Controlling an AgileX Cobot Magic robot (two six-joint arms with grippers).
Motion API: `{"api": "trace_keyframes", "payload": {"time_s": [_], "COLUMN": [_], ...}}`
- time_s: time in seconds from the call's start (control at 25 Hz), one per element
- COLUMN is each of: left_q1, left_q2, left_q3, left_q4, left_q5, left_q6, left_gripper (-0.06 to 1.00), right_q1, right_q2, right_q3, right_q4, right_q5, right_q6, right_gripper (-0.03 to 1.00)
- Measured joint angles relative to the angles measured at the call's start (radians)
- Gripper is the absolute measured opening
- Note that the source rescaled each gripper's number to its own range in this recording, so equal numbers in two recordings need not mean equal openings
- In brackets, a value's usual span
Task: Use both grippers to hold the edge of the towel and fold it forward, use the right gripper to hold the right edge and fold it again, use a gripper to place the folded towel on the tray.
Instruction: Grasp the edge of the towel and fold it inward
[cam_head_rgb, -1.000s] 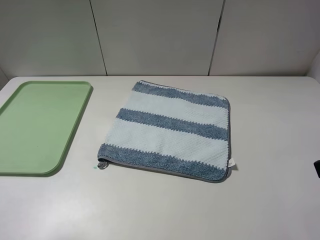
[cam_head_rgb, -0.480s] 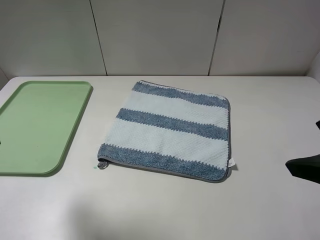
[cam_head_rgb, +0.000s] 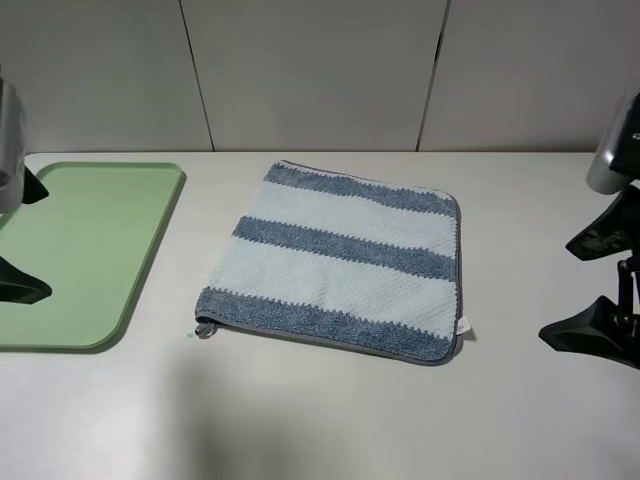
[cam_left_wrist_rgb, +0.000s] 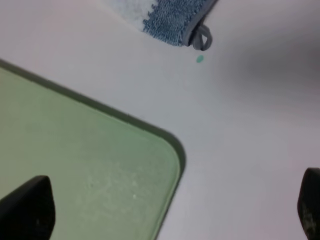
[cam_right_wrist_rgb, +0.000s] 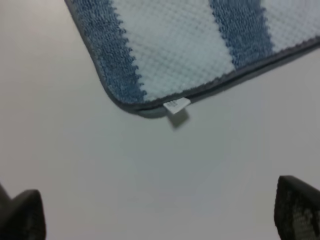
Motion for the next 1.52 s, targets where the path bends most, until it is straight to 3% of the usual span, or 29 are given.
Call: {"api": "trace_keyframes", "payload": {"time_s": [0.24, 0.68, 1.12, 1.32, 1.52], "left_q1": [0.000, -0.009, -0.260, -0.269, -0.271], "left_q2": [0.064, 0.226, 0.239, 0.253, 0.366], "left_q3": [0.000, 0.000, 0.000, 0.012, 0.016], "left_q4": [0.000, -0.002, -0.004, 0.006, 0.071], "left_q5": [-0.016, -0.054, -0.194, -0.227, -0.259], "left_q6": [0.100, 0.120, 0.172, 0.171, 0.107], "left_gripper": [0.97, 0.98, 0.98, 0.98, 0.98], "right_q1": [0.000, 0.000, 0.000, 0.000, 0.000], "right_q2": [0.048, 0.176, 0.318, 0.342, 0.351], "right_q3": [0.000, 0.000, 0.000, 0.000, 0.000], "right_q4": [0.000, 0.007, 0.007, 0.008, 0.010], "right_q5": [-0.073, -0.088, -0.141, -0.171, -0.189], "right_q6": [-0.128, -0.158, -0.199, -0.201, -0.202], "right_gripper": [1.00, 1.00, 1.00, 1.00, 1.00]}}
